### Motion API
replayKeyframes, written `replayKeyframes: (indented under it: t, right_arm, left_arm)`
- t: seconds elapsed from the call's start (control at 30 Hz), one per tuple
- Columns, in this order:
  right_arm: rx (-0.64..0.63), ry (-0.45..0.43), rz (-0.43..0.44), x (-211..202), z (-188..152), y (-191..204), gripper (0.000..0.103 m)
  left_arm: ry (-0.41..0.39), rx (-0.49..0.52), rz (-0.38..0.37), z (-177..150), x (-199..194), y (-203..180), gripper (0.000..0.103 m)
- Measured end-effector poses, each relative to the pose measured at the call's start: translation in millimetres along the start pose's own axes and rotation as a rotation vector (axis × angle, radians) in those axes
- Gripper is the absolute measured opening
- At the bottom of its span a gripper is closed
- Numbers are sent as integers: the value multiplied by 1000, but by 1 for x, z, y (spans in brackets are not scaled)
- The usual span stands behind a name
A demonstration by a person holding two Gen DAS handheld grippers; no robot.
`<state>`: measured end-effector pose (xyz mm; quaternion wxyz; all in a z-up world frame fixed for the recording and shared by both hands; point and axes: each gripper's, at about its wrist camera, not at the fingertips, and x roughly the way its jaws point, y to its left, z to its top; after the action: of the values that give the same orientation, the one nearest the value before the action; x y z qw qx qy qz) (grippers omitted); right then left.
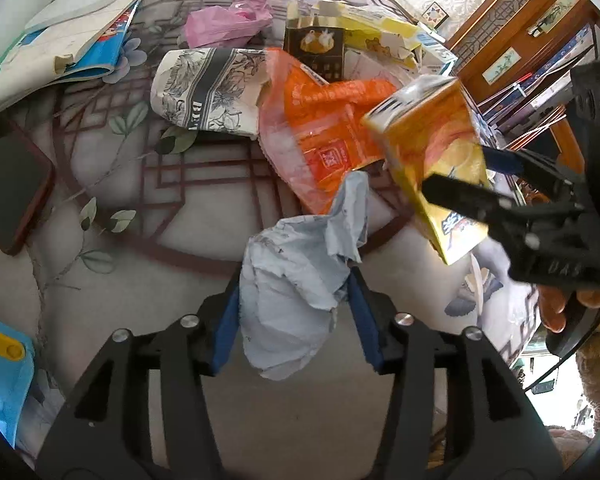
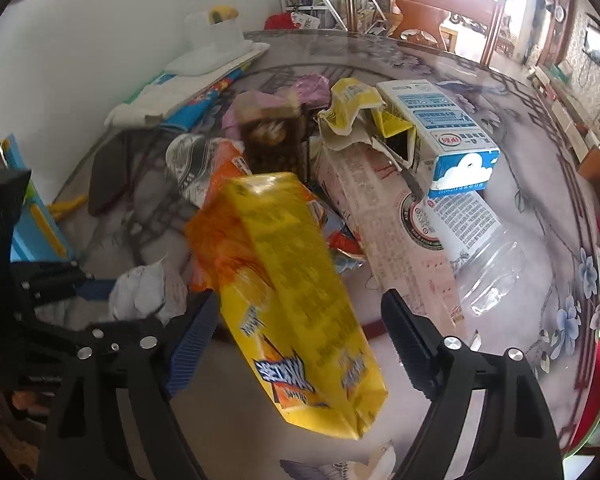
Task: Collect trash
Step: 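Return to the table and grasp the grey plastic bag with the left gripper, then grasp the yellow snack box with the right gripper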
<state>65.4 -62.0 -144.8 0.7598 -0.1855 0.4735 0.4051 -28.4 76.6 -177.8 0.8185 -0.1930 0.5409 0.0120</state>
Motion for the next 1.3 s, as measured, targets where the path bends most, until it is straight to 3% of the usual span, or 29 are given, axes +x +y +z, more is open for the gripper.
replayKeyframes:
  t: [0.17,0.37,0.53,0.67,0.77,0.93,1.1,1.3]
  right_arm:
    - [-39,28,-52,6,-8,4,85]
    - [-57,45,-54,8,-14,8,85]
    - [-32,86,14,15,-20,6,83]
    - [-10,101,49,11,-20,1,72]
    - [-33,98,4,8,-18,5,74]
    - [-109,52,-83,6,-16,21,80]
    - [-175,29,-135,11,-16,36,86]
    - [-271,78,-179,34,-24,56,89]
  left_arm:
    - [-3,0,6,0,0,4,55]
    - [-13,-12,22,1,-2,3,59]
    - [-11,-24,24,1,-2,7,59]
    - [-17,-27,30,-1,-3,6,57]
    - [-24,-36,36,0,-4,4,57]
    - [-58,-73,54,-1,-11,10,43]
    - [-105,-122,71,-1,-24,23,41]
    - [-115,-136,78,-2,-29,26,41]
